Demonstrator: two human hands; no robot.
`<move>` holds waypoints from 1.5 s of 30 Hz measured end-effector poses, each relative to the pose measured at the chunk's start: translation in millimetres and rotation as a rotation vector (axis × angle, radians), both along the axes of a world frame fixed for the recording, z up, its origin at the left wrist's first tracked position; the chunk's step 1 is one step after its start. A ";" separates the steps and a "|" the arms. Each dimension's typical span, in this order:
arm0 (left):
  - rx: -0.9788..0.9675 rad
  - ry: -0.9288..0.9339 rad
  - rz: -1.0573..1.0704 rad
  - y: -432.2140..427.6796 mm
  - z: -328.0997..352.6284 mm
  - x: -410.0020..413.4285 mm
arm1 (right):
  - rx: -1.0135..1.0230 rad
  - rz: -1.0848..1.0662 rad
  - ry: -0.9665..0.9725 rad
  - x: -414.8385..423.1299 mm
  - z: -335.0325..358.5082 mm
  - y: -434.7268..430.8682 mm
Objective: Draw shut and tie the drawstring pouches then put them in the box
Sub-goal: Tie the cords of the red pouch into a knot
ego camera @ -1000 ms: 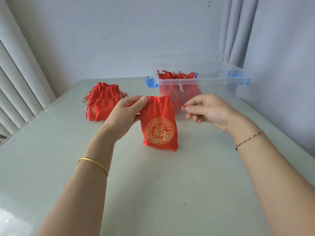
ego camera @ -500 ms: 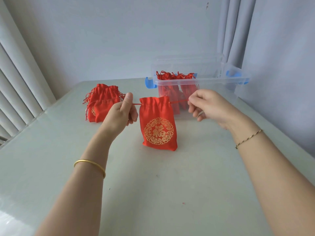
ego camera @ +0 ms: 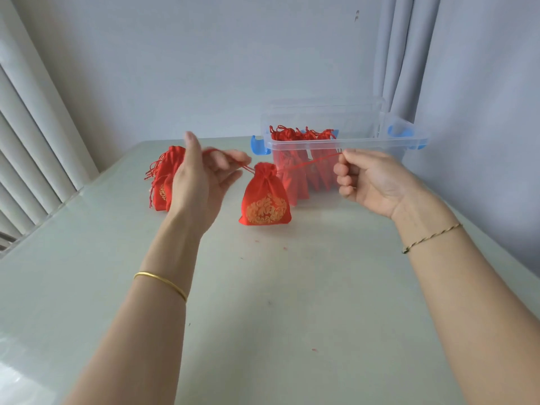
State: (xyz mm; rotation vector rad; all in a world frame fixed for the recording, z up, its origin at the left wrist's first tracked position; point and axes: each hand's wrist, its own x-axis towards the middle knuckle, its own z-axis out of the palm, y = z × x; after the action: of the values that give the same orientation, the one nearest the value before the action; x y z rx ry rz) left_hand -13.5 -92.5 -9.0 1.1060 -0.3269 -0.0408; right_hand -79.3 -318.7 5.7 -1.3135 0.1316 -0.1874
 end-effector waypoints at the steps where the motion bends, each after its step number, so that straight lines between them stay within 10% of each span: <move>1: 0.030 -0.011 -0.060 -4.1 5.4 -4.4 | -0.026 0.003 -0.040 -1.6 4.6 3.7; 10: 0.671 -0.332 -0.235 -36.7 25.9 -35.3 | -0.212 0.016 -0.316 -2.7 30.7 45.4; 31: 0.449 -0.080 -0.196 -32.3 26.0 -27.7 | -0.668 0.325 -0.138 -8.2 23.9 22.6; 45: 0.844 -0.600 0.023 -32.8 32.4 -32.7 | -0.518 0.325 -0.130 6.7 8.5 33.1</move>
State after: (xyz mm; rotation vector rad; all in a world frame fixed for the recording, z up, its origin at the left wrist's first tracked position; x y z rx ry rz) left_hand -46.2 -125.3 23.4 1.9562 -0.8832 0.1960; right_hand -72.6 -285.6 14.2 -1.8106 -0.2576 -0.0265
